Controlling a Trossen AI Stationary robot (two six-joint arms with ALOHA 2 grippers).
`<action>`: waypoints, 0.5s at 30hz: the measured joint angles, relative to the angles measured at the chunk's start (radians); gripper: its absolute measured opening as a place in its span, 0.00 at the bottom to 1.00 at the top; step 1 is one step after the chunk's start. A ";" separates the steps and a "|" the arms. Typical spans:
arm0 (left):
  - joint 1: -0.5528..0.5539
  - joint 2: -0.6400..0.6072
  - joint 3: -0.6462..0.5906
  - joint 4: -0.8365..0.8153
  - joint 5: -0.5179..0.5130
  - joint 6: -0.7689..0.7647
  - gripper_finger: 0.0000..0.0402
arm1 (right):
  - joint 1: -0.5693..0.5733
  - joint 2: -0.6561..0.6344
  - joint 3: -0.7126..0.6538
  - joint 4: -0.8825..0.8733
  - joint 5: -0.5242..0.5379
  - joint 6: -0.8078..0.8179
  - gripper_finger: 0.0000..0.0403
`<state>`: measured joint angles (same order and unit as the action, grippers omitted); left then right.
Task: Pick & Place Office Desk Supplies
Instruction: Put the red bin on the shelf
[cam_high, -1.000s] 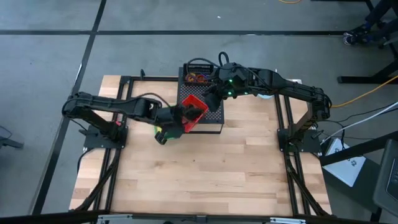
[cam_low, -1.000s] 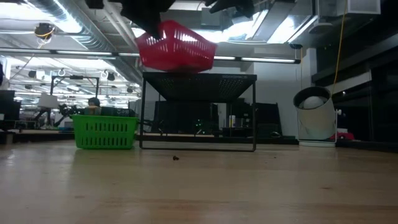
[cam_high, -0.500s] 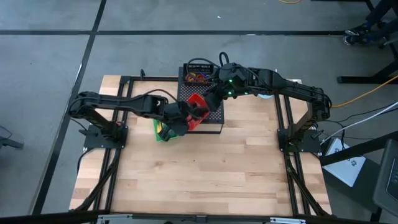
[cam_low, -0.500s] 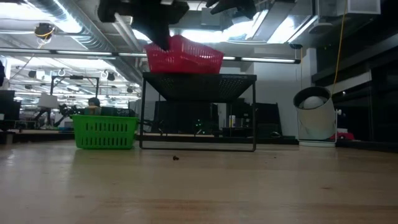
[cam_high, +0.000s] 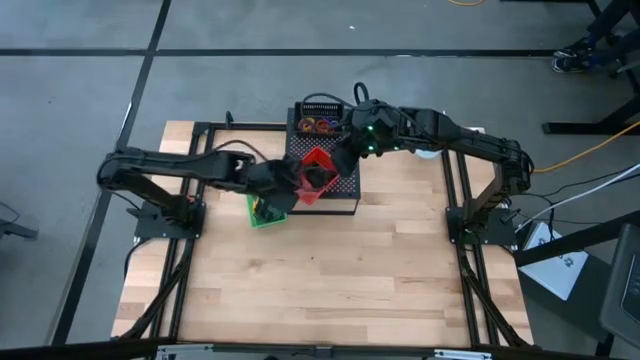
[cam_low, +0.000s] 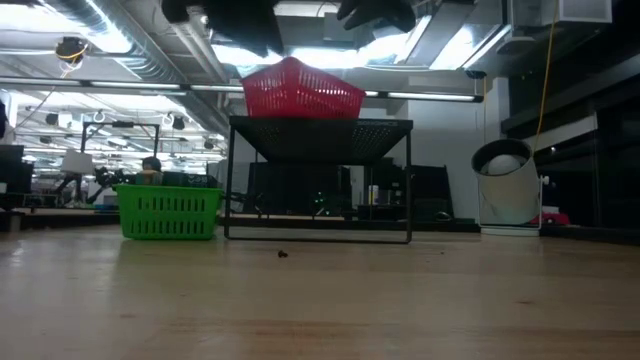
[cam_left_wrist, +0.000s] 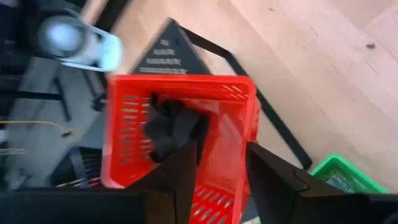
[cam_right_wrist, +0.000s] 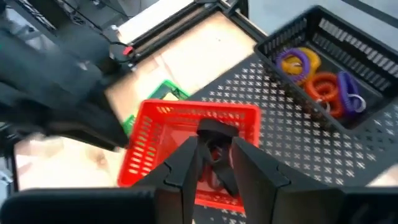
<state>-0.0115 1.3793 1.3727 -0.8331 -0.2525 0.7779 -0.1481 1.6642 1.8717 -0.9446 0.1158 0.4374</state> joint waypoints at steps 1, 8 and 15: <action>-0.014 -0.019 0.000 0.002 -0.018 -0.011 0.34 | -0.009 0.000 0.000 -0.011 0.000 0.000 0.25; -0.139 -0.177 0.000 0.008 -0.044 -0.379 0.36 | -0.082 0.098 0.000 -0.229 0.009 0.021 0.32; -0.352 -0.273 -0.023 -0.066 -0.234 -0.592 0.36 | -0.105 0.153 0.000 -0.192 -0.024 -0.035 0.43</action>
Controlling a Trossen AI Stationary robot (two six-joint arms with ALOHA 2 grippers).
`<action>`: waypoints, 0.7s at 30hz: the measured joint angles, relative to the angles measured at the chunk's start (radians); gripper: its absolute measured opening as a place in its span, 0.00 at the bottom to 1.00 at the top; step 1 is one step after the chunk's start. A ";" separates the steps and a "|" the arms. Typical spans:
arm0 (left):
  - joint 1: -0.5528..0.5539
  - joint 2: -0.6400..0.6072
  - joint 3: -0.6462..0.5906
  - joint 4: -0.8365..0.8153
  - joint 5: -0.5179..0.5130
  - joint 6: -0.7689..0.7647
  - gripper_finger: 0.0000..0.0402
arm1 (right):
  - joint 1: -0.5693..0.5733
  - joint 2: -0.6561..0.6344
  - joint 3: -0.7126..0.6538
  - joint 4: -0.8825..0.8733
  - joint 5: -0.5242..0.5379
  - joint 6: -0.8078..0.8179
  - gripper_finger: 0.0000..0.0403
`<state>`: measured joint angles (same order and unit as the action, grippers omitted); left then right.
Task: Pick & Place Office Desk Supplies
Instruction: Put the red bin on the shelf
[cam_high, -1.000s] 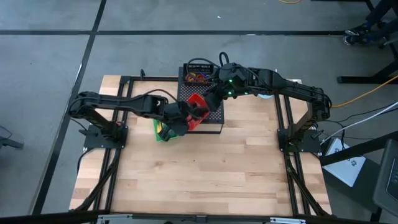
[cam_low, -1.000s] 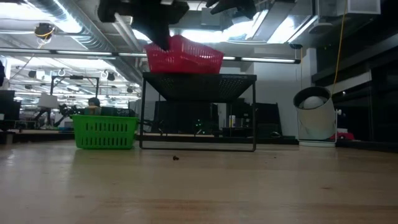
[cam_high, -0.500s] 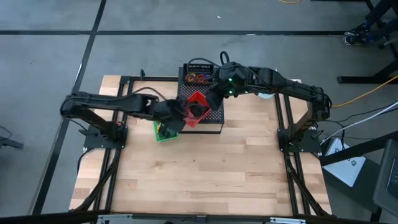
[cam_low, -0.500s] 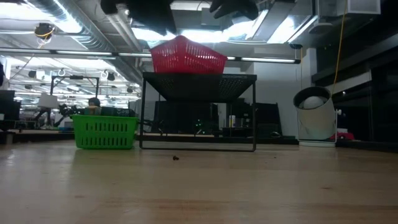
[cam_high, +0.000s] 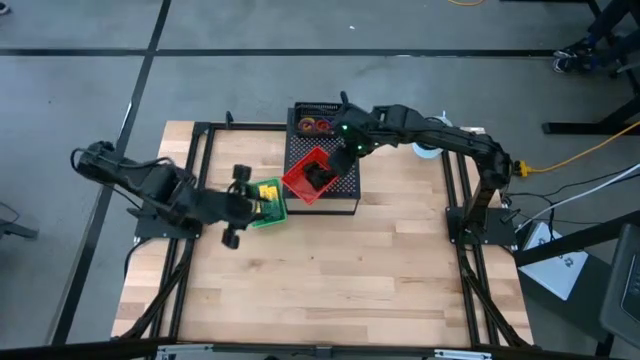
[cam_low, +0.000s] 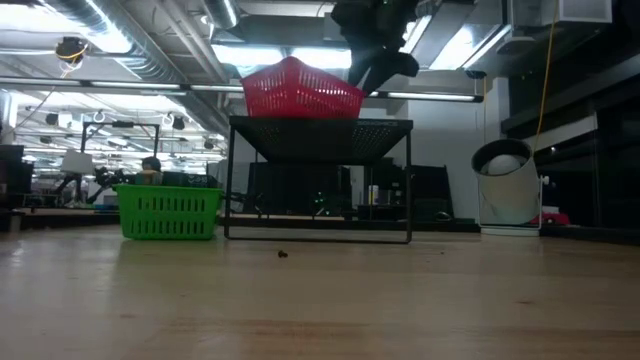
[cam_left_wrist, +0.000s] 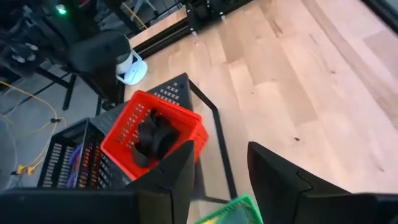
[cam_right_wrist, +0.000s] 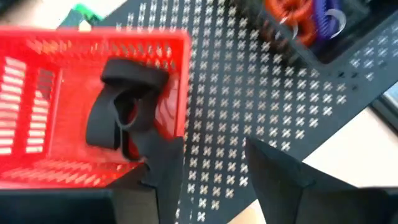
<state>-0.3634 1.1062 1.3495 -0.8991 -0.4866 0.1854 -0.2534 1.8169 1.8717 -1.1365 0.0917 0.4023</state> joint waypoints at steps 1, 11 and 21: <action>-0.023 -0.007 0.000 -0.016 -0.018 -0.026 0.36 | -0.003 -0.001 0.000 0.008 -0.002 0.001 0.44; -0.164 0.002 -0.001 -0.048 -0.069 -0.183 0.37 | -0.012 0.043 0.000 0.054 -0.087 -0.017 0.43; -0.200 0.028 -0.003 -0.080 -0.072 -0.250 0.37 | -0.021 0.091 -0.001 0.055 -0.111 -0.005 0.38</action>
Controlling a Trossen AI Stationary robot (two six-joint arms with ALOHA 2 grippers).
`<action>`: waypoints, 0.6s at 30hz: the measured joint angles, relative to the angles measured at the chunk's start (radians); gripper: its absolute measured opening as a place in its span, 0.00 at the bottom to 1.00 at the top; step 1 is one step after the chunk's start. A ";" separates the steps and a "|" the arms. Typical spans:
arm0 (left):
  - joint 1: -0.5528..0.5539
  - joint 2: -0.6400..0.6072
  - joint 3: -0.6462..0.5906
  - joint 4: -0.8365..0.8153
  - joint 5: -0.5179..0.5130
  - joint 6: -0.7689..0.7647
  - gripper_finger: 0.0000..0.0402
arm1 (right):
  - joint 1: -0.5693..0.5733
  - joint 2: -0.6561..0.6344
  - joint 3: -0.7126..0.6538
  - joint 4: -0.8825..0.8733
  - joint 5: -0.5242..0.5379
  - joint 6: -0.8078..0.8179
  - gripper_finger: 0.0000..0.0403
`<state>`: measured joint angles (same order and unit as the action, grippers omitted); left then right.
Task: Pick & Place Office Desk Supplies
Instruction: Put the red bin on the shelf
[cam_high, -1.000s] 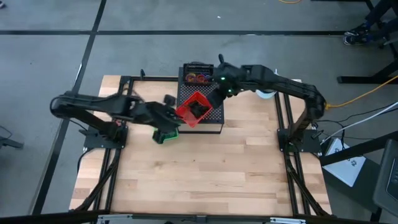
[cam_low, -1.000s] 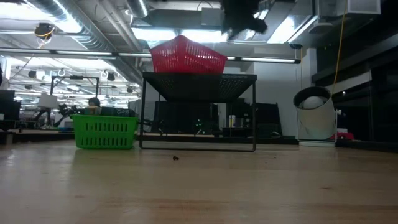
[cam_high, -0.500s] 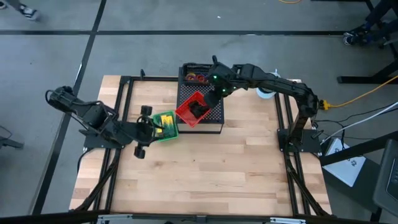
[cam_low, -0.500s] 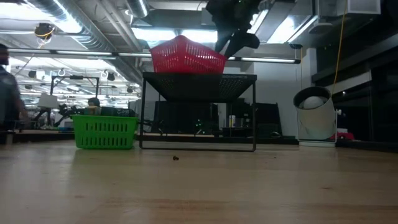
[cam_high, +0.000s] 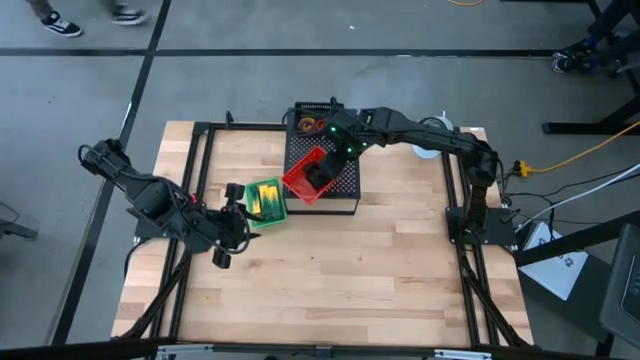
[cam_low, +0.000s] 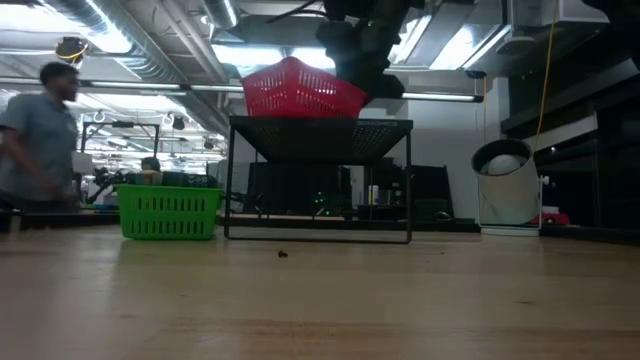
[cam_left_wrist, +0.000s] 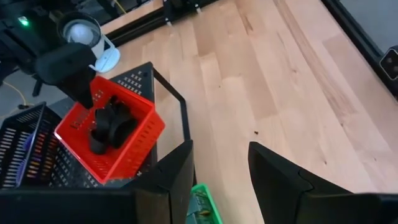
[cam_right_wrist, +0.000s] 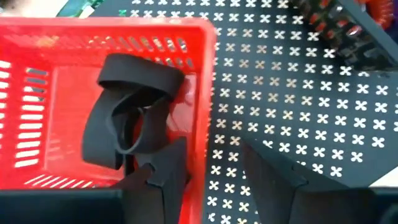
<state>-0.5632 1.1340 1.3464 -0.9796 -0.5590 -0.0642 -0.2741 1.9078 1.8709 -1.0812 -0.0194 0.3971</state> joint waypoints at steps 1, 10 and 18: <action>0.000 0.002 0.000 -0.001 0.001 -0.002 0.37 | 0.000 0.001 0.000 0.000 0.001 0.007 0.37; 0.000 0.011 0.000 -0.016 -0.003 -0.003 0.37 | -0.004 -0.002 0.000 0.001 0.000 0.044 0.04; 0.000 0.011 0.000 -0.027 -0.029 -0.001 0.37 | -0.004 -0.017 0.001 0.007 0.037 0.159 0.03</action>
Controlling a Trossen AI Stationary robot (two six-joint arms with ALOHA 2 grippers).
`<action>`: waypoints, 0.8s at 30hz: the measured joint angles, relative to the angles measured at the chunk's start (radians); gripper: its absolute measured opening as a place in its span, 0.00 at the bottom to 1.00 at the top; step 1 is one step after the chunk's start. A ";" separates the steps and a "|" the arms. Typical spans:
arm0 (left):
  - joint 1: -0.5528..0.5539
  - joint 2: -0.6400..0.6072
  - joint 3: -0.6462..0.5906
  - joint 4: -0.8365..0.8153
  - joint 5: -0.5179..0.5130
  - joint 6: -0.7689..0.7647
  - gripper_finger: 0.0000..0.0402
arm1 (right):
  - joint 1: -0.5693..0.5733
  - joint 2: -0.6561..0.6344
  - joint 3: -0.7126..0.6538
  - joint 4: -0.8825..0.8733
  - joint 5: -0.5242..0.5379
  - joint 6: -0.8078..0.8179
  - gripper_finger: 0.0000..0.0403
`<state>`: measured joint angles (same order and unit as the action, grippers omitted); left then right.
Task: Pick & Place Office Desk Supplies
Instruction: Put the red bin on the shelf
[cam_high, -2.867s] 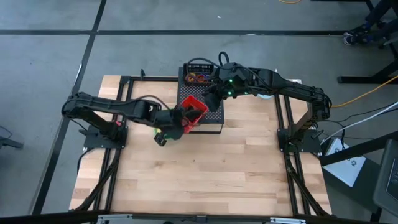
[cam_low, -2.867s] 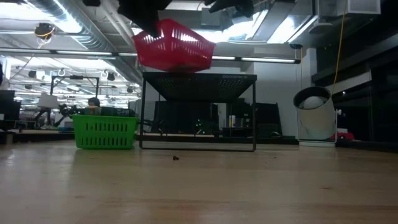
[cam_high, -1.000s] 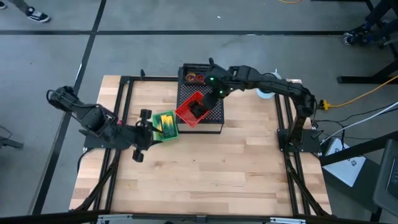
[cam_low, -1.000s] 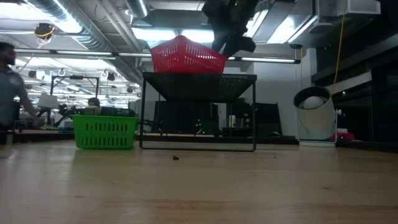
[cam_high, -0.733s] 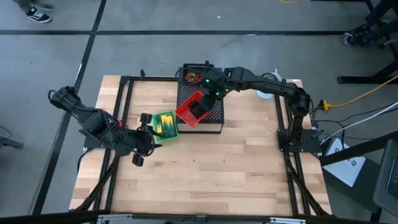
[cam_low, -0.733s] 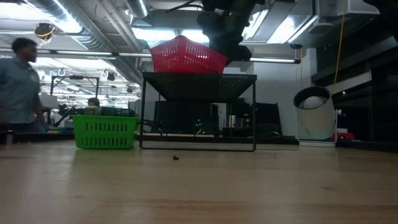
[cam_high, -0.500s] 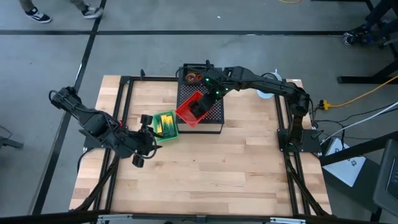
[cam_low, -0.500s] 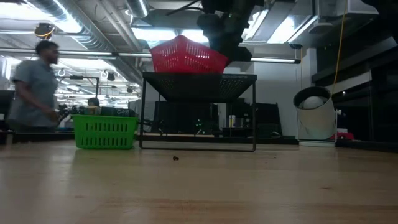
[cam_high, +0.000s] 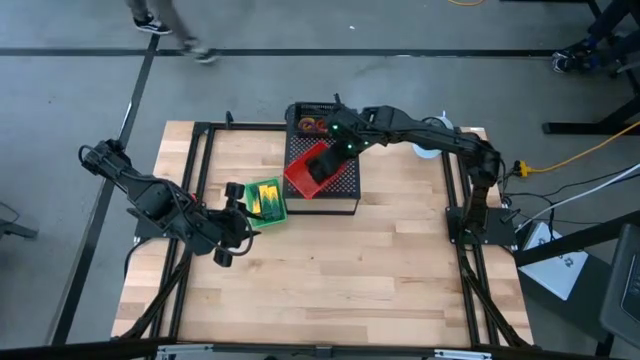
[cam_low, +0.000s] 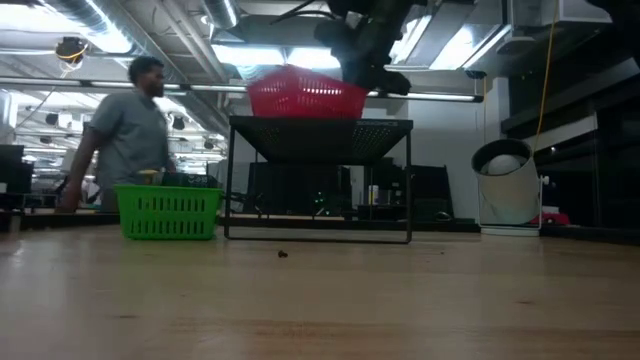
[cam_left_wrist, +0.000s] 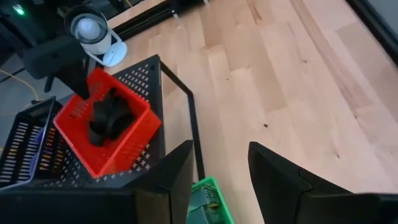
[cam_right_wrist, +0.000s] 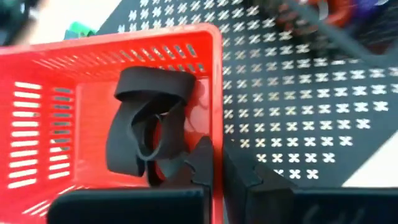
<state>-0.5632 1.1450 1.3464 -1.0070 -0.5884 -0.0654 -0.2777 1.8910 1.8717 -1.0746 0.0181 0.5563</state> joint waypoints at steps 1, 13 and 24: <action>0.000 0.000 0.000 -0.006 -0.001 0.002 0.37 | 0.000 -0.007 0.000 0.001 0.010 0.020 0.03; 0.000 -0.001 0.000 -0.024 -0.022 0.001 0.36 | 0.067 -0.094 0.000 0.013 0.099 0.246 0.03; 0.000 -0.002 0.000 -0.045 -0.023 -0.022 0.36 | 0.102 -0.110 0.000 -0.026 0.257 0.457 0.02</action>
<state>-0.5632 1.1435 1.3464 -1.0522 -0.6116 -0.0869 -0.1754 1.7809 1.8717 -1.1007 0.2754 1.0132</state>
